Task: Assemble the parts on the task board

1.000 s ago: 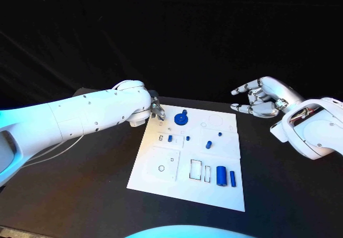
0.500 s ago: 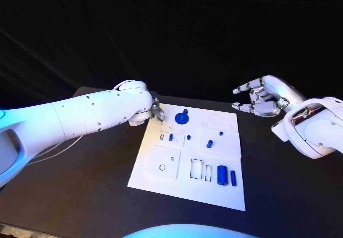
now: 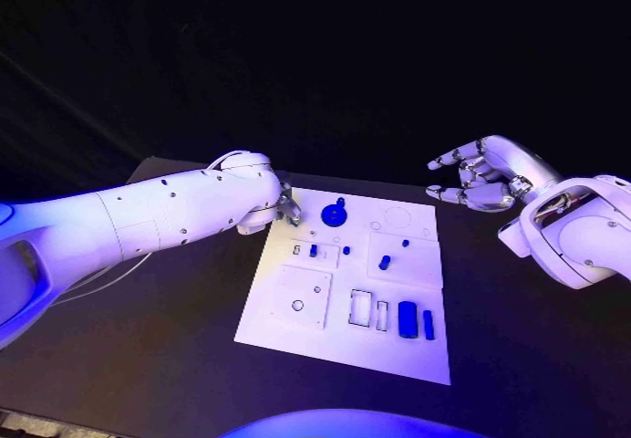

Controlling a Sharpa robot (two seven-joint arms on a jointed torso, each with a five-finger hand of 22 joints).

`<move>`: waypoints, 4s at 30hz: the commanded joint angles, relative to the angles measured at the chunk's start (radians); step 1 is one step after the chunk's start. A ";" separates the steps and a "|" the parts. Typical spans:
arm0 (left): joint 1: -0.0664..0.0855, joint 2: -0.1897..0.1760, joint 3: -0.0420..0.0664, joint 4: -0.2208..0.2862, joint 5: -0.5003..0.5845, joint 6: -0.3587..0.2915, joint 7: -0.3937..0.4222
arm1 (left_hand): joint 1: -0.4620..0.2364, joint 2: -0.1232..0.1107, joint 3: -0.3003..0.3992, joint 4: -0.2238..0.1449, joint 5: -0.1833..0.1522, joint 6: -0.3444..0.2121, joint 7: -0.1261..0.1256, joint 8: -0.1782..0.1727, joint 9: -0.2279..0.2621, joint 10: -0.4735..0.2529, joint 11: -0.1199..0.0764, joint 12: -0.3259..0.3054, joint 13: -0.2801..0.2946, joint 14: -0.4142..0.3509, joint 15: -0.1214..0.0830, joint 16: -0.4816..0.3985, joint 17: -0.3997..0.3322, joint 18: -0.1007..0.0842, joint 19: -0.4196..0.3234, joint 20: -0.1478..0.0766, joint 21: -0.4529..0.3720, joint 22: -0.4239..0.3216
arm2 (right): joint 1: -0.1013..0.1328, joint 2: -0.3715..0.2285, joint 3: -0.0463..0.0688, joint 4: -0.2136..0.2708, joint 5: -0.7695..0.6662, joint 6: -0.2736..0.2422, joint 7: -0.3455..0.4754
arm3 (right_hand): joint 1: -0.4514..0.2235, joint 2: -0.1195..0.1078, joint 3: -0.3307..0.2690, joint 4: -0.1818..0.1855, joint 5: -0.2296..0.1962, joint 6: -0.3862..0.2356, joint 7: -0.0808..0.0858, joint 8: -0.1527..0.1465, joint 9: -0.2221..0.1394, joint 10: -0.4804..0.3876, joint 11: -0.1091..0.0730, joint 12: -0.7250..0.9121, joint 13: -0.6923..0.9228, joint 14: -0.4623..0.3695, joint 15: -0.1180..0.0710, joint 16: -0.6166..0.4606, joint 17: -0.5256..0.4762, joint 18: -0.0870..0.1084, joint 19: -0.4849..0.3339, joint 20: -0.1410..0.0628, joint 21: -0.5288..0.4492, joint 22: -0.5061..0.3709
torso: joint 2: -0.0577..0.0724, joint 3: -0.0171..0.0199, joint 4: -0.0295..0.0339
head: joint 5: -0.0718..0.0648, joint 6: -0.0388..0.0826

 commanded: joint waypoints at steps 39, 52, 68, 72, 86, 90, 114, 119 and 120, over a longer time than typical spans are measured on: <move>-0.004 0.011 0.001 -0.001 -0.006 0.041 -0.043 | -0.051 -0.015 -0.080 0.015 0.088 0.045 -0.065 0.032 0.015 0.059 -0.057 0.010 0.012 0.103 -0.011 0.007 0.263 -0.014 0.041 -0.012 0.004 0.179 | 0.000 0.005 0.000 0.003 -0.004 0.001 -0.003 | -0.005 -0.006 0.000 0.007 0.006 0.007 -0.002 0.003 -0.001 -0.006 -0.005 -0.008 -0.003 0.070 -0.003 -0.009 0.133 0.004 -0.009 -0.002 -0.007 0.150 | -0.001 0.0004 0.0005 | 0.001 -0.006; -0.004 0.013 0.001 -0.002 -0.008 0.050 -0.042 | -0.047 -0.020 -0.097 0.019 0.087 0.045 -0.067 0.034 0.011 0.059 -0.059 0.011 0.013 0.103 -0.013 0.007 0.263 -0.014 0.042 -0.013 0.005 0.181 | 0.000 0.006 0.000 0.004 -0.004 0.002 -0.003 | -0.005 -0.006 0.000 0.007 0.006 0.007 -0.002 0.003 -0.001 -0.006 -0.005 -0.008 -0.003 0.070 -0.003 -0.009 0.133 0.004 -0.009 -0.002 -0.007 0.150 | -0.001 0.0004 0.0000 | 0.000 -0.007; -0.004 0.016 0.001 -0.005 -0.025 0.067 -0.043 | -0.044 -0.031 -0.118 0.025 0.084 0.045 -0.068 0.036 0.006 0.056 -0.060 0.009 0.010 0.103 -0.013 0.007 0.263 -0.014 0.042 -0.014 0.005 0.181 | 0.000 0.006 0.000 0.006 -0.004 0.003 -0.003 | -0.005 -0.006 -0.001 0.010 0.007 0.008 -0.002 0.003 -0.001 -0.006 -0.005 -0.009 -0.004 0.069 -0.003 -0.010 0.132 0.005 -0.010 -0.002 -0.009 0.149 | -0.001 -0.0001 0.0003 | -0.002 -0.011; -0.005 0.017 0.001 -0.005 -0.025 0.071 -0.042 | -0.044 -0.035 -0.125 0.028 0.082 0.045 -0.068 0.036 0.004 0.056 -0.060 0.008 0.010 0.103 -0.013 0.007 0.263 -0.014 0.042 -0.014 0.005 0.181 | 0.000 0.007 0.000 0.006 -0.004 0.004 -0.003 | -0.005 -0.006 -0.001 0.010 0.007 0.008 -0.002 0.003 -0.001 -0.006 -0.005 -0.009 -0.004 0.069 -0.003 -0.010 0.132 0.005 -0.010 -0.002 -0.009 0.149 | -0.001 0.0002 0.0005 | -0.002 -0.011; -0.005 0.016 0.001 -0.004 -0.025 0.085 -0.042 | -0.045 -0.042 -0.142 0.038 0.076 0.048 -0.069 0.036 -0.002 0.055 -0.060 0.008 0.011 0.103 -0.013 0.007 0.263 -0.014 0.042 -0.014 0.004 0.181 | 0.000 0.008 0.000 0.006 -0.004 0.004 -0.003 | -0.005 -0.006 -0.001 0.010 0.007 0.008 -0.002 0.003 -0.001 -0.006 -0.005 -0.009 -0.004 0.069 -0.003 -0.010 0.132 0.005 -0.010 -0.002 -0.009 0.149 | -0.001 0.0002 0.0008 | -0.002 -0.015; -0.005 0.015 0.001 -0.004 -0.024 0.087 -0.042 | -0.045 -0.043 -0.147 0.042 0.074 0.048 -0.069 0.036 -0.003 0.055 -0.060 0.009 0.012 0.103 -0.013 0.007 0.263 -0.014 0.042 -0.014 0.004 0.181 | 0.000 0.009 0.000 0.006 -0.004 0.005 -0.003 | -0.005 -0.006 -0.001 0.010 0.007 0.008 -0.002 0.003 -0.001 -0.006 -0.005 -0.009 -0.004 0.069 -0.003 -0.010 0.132 0.005 -0.010 -0.002 -0.009 0.149 | -0.001 0.0003 0.0005 | -0.002 -0.014; -0.005 0.011 0.001 -0.005 -0.023 0.094 -0.042 | -0.013 -0.025 -0.327 0.121 0.071 0.059 -0.067 0.035 -0.045 0.052 -0.058 0.014 0.017 0.103 -0.012 0.007 0.263 -0.014 0.041 -0.013 0.003 0.182 | 0.000 0.009 0.000 0.006 -0.004 0.004 -0.003 | -0.006 -0.006 -0.002 0.012 0.008 0.008 -0.002 0.002 -0.001 -0.005 -0.006 -0.009 -0.004 0.069 -0.004 -0.010 0.132 0.005 -0.010 -0.003 -0.010 0.149 | -0.001 -0.0002 0.0006 | -0.004 -0.020; -0.005 0.010 0.001 -0.006 -0.023 0.096 -0.042 | -0.007 -0.021 -0.331 0.123 0.072 0.060 -0.068 0.035 -0.047 0.052 -0.058 0.014 0.018 0.103 -0.012 0.007 0.263 -0.014 0.042 -0.013 0.003 0.182 | 0.000 0.009 0.000 0.006 -0.004 0.005 -0.004 | -0.006 -0.006 -0.002 0.012 0.008 0.008 -0.002 0.002 -0.001 -0.005 -0.006 -0.009 -0.004 0.069 -0.004 -0.010 0.132 0.005 -0.010 -0.003 -0.010 0.149 | -0.001 -0.0003 0.0002 | -0.004 -0.020; -0.005 0.010 0.001 -0.006 -0.023 0.096 -0.042 | -0.007 -0.021 -0.332 0.124 0.072 0.060 -0.068 0.035 -0.047 0.052 -0.058 0.014 0.018 0.103 -0.012 0.007 0.263 -0.014 0.042 -0.013 0.003 0.182 | 0.000 0.009 0.000 0.006 -0.004 0.005 -0.004 | -0.006 -0.006 -0.002 0.012 0.008 0.008 -0.002 0.002 -0.001 -0.005 -0.006 -0.009 -0.004 0.069 -0.004 -0.010 0.132 0.005 -0.010 -0.003 -0.010 0.149 | -0.001 0.0001 0.0003 | -0.004 -0.020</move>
